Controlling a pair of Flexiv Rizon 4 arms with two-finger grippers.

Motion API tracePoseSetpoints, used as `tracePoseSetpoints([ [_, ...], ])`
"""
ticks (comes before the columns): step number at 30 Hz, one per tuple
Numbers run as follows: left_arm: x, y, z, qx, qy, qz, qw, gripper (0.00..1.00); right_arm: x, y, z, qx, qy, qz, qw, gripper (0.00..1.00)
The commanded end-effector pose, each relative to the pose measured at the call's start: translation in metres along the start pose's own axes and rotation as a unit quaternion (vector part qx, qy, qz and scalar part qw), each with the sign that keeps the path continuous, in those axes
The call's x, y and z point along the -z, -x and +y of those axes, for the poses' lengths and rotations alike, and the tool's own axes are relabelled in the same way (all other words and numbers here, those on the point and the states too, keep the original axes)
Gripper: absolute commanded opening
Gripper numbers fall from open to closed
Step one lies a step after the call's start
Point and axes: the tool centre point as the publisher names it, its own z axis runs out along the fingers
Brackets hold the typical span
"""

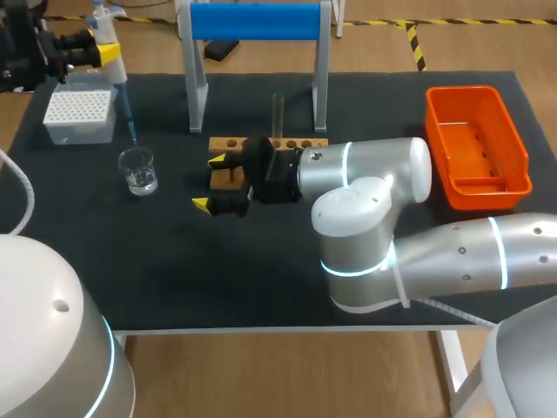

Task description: Invert the test tube, pick up the pipette, mount the tip to pipette, aspirate from beaker and dispense into the tube, eject the tip, return the pipette, and cap with the stopper.

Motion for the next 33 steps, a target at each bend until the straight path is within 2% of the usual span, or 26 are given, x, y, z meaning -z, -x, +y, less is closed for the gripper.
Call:
tracePoseSetpoints([
  [1,-0.003,0.000,0.005,0.000,-0.002,-0.002,1.000,0.00,0.001,0.000,-0.001,0.000,0.003,0.000,1.000,1.00],
  [33,-0.003,0.011,0.050,0.023,-0.010,-0.001,1.000,0.00,0.001,0.000,-0.001,0.000,0.003,0.000,1.000,1.00],
])
